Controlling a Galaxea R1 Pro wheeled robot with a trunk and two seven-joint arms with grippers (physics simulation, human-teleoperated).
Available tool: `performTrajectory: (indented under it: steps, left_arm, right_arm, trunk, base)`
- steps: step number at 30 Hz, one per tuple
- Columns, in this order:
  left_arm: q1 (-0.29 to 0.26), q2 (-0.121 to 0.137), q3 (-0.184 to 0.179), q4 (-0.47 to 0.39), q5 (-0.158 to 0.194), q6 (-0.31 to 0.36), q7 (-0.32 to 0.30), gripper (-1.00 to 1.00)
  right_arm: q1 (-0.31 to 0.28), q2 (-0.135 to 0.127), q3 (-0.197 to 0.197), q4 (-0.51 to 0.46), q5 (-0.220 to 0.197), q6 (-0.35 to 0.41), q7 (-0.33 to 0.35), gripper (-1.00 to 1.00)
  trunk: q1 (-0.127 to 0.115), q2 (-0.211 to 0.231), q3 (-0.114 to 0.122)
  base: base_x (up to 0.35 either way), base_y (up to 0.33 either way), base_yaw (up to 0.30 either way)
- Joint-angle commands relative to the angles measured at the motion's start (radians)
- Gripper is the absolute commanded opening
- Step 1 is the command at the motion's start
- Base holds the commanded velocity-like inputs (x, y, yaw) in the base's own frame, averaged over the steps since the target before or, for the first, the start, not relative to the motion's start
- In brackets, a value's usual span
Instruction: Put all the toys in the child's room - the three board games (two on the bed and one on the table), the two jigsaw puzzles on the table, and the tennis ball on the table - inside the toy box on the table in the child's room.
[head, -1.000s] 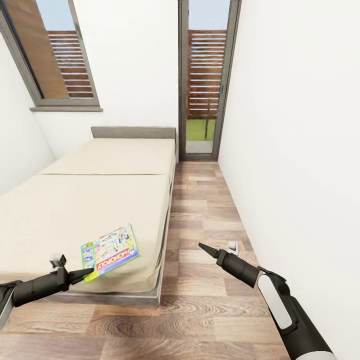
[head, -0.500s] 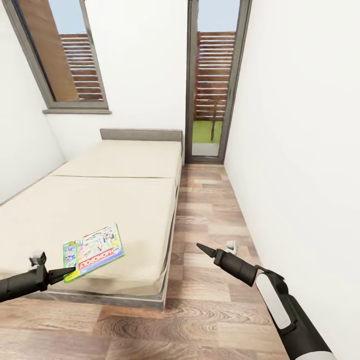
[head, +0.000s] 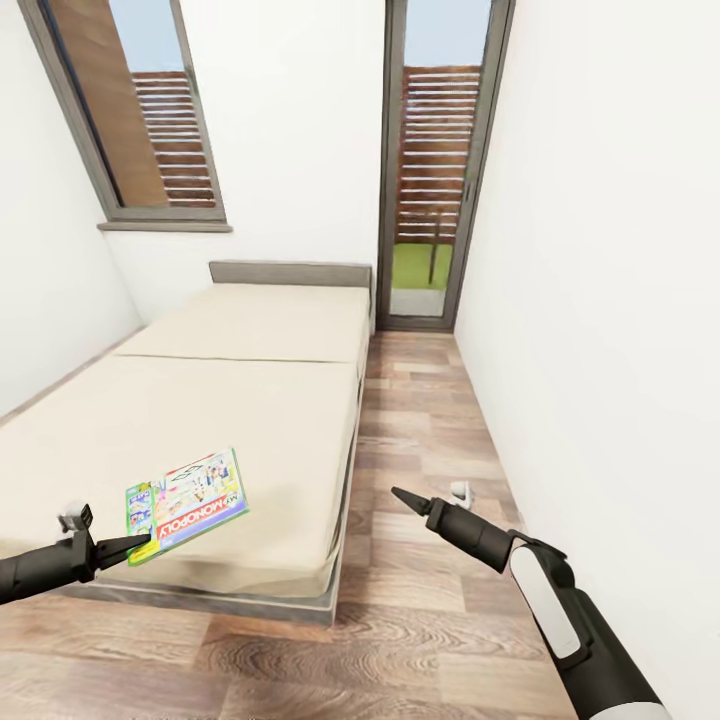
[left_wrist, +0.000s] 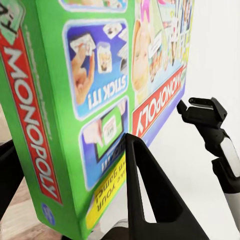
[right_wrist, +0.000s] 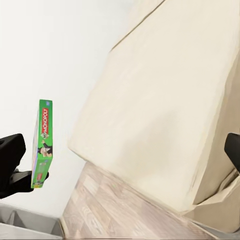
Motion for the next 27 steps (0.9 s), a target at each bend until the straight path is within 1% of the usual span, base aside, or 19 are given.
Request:
performTrajectory:
  steps: [1, 5, 8, 14, 27]
  left_arm:
    - [-0.001, 0.0, 0.0, 0.0, -0.002, 0.011, -0.004, -1.0]
    - [-0.001, 0.001, 0.0, 0.0, -0.002, 0.011, -0.004, -1.0]
    - [-0.001, 0.001, 0.0, 0.0, -0.002, 0.01, -0.004, -1.0]
    - [-0.001, 0.004, 0.0, 0.0, -0.003, 0.009, -0.004, -1.0]
    - [0.0, 0.006, 0.0, 0.0, -0.003, 0.009, -0.004, -1.0]
  right_arm:
    - [0.0, -0.001, 0.006, -0.001, -0.007, 0.006, -0.002, 1.0]
    - [0.0, -0.001, 0.024, -0.001, -0.007, 0.005, -0.005, 1.0]
    - [0.0, -0.001, 0.028, -0.001, -0.007, 0.005, -0.006, 1.0]
    - [0.0, -0.001, 0.031, -0.001, -0.007, 0.005, -0.006, 1.0]
    - [0.0, 0.0, 0.032, 0.0, -0.004, 0.006, -0.006, 1.0]
  trunk:
    - [-0.004, 0.007, 0.002]
    - [-0.019, 0.035, 0.015]
    - [-0.031, 0.056, 0.024]
    - [-0.054, 0.098, 0.043]
    - [-0.104, 0.189, 0.084]
  base:
    - [0.0, 0.0, 0.239]
    - [0.0, 0.0, 0.267]
    - [-0.03, 0.0, 0.285]
    - [-0.179, 0.0, 0.29]
    - [-0.013, 0.0, 0.291]
